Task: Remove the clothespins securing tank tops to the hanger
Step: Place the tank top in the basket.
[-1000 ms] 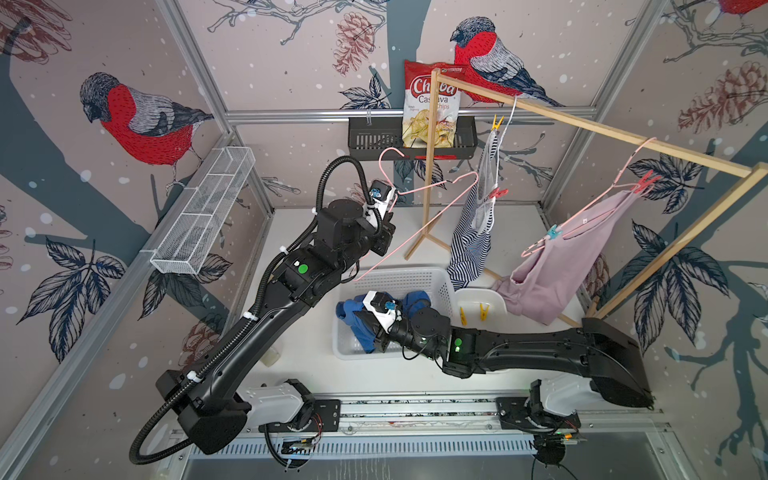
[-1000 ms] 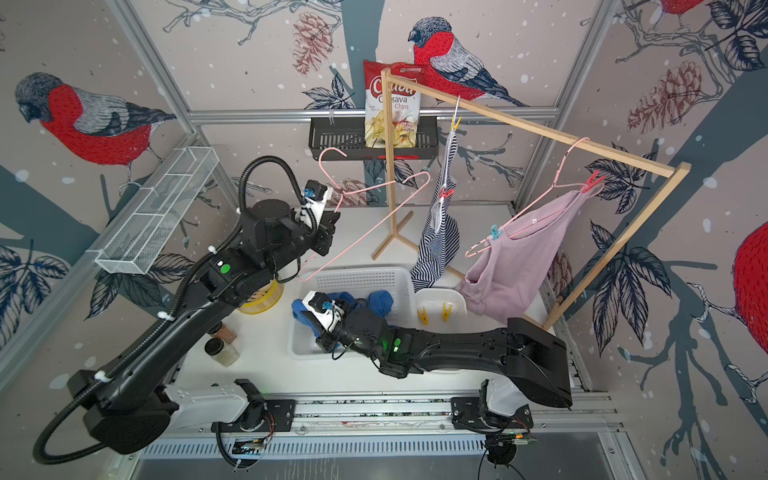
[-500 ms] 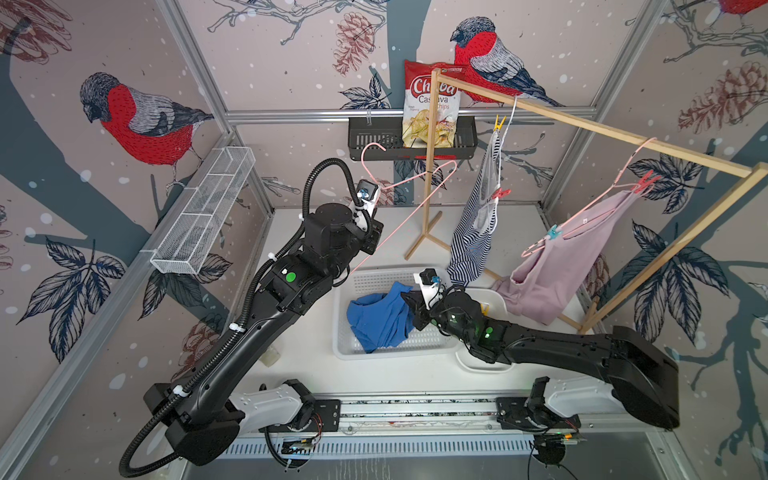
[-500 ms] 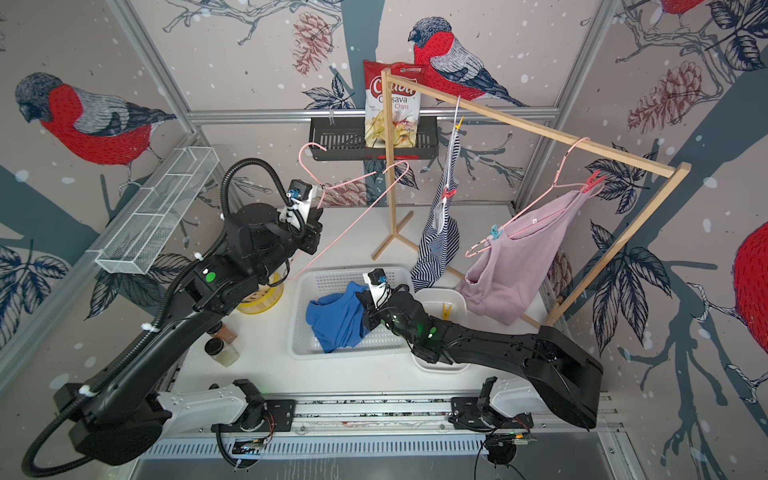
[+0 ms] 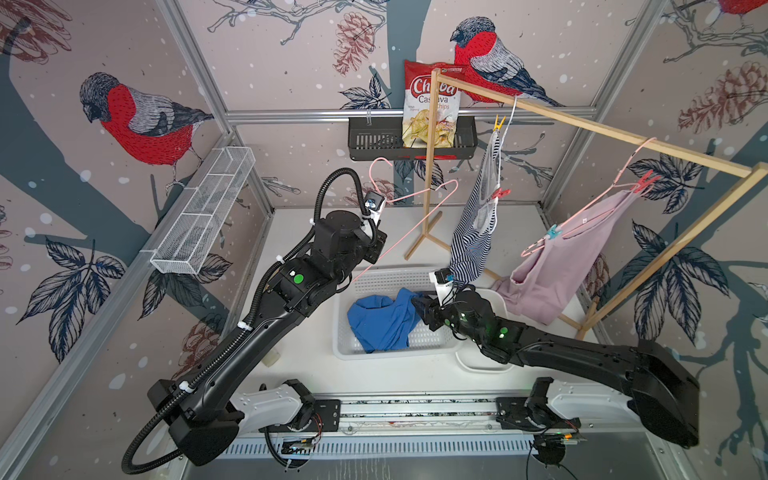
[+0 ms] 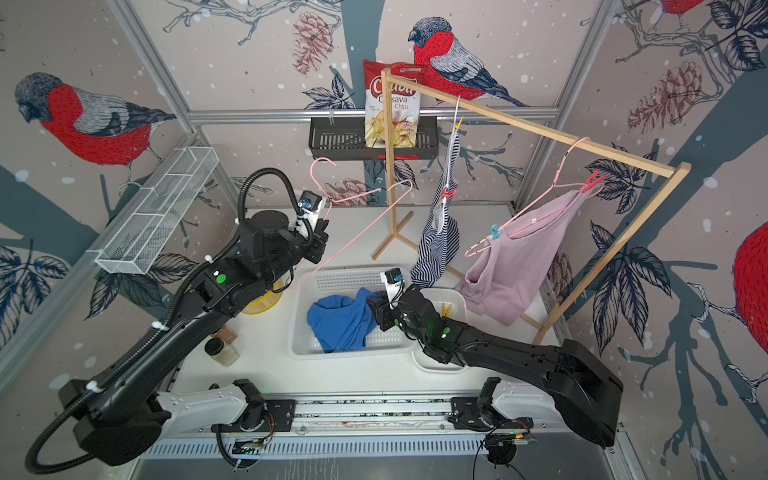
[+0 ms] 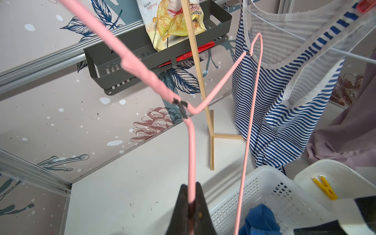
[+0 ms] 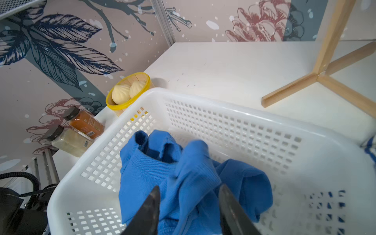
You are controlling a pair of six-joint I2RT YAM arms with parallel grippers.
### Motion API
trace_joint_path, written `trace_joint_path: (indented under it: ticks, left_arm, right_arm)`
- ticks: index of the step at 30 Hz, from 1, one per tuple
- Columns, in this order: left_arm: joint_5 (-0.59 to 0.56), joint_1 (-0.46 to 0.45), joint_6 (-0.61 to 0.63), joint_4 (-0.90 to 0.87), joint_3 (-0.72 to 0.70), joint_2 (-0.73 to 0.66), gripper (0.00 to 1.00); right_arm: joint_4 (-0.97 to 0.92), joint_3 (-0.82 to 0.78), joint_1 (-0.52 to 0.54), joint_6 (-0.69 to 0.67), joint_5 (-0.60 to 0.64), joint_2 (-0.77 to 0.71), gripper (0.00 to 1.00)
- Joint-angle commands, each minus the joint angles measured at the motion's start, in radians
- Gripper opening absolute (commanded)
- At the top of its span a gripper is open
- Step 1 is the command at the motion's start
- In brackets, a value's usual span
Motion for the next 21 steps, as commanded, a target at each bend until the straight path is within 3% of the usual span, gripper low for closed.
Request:
trace_joint_path:
  ticks: [1,7,13,16,21]
  left_arm:
    - [0.0,-0.006,0.022,0.011,-0.014,-0.013,0.0]
    - [0.021,-0.009,0.028,0.016,-0.047,-0.04,0.0]
    - [0.033,-0.027,0.046,-0.006,-0.064,-0.062,0.0]
    - [0.021,-0.036,0.057,-0.034,-0.068,-0.069,0.0]
    - [0.029,-0.045,0.073,-0.077,-0.051,-0.076,0.0]
  right_arm:
    - [-0.056,0.026,-0.01,0.013,0.031,-0.07,0.52]
    - [-0.114,0.168,-0.017,-0.109,0.046,-0.191,0.52]
    - [-0.116,0.366,0.022,-0.539,0.105,-0.151,0.56]
    - [-0.07,0.388,0.025,-0.772,0.12,-0.111,0.53]
    - [-0.044,0.422,0.02,-0.941,0.14,-0.053,0.47]
